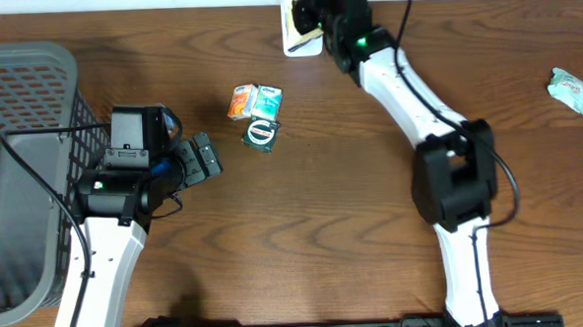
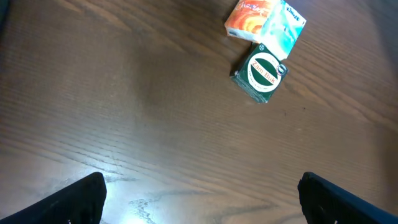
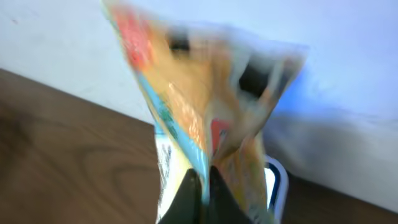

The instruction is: Scan the item barcode

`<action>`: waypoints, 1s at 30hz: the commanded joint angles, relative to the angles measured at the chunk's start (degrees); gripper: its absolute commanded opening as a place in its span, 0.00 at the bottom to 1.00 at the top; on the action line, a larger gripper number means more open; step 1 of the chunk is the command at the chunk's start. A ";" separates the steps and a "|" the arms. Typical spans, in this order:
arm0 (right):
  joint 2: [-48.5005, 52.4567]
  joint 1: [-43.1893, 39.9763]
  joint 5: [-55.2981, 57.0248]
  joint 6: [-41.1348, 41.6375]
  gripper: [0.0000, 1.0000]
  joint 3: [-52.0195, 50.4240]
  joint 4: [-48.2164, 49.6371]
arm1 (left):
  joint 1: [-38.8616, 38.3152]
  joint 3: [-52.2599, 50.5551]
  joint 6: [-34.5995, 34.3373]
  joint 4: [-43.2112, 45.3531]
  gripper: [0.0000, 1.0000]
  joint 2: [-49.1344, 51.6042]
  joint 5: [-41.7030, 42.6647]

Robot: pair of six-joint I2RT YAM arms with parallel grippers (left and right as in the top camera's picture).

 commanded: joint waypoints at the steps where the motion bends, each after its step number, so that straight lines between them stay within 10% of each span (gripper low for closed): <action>1: 2.14 0.44 -0.17 0.35 0.01 0.46 4.59 | 0.35 0.50 0.15 -0.17 0.98 0.11 -0.72; 14: 2.75 0.22 -3.13 1.86 0.01 0.46 4.57 | 0.35 0.50 0.15 -0.17 0.97 0.11 -0.72; 30: 8.35 5.38 -6.82 -7.30 0.39 0.46 -8.52 | 0.35 0.50 0.15 -0.17 0.98 0.11 -0.74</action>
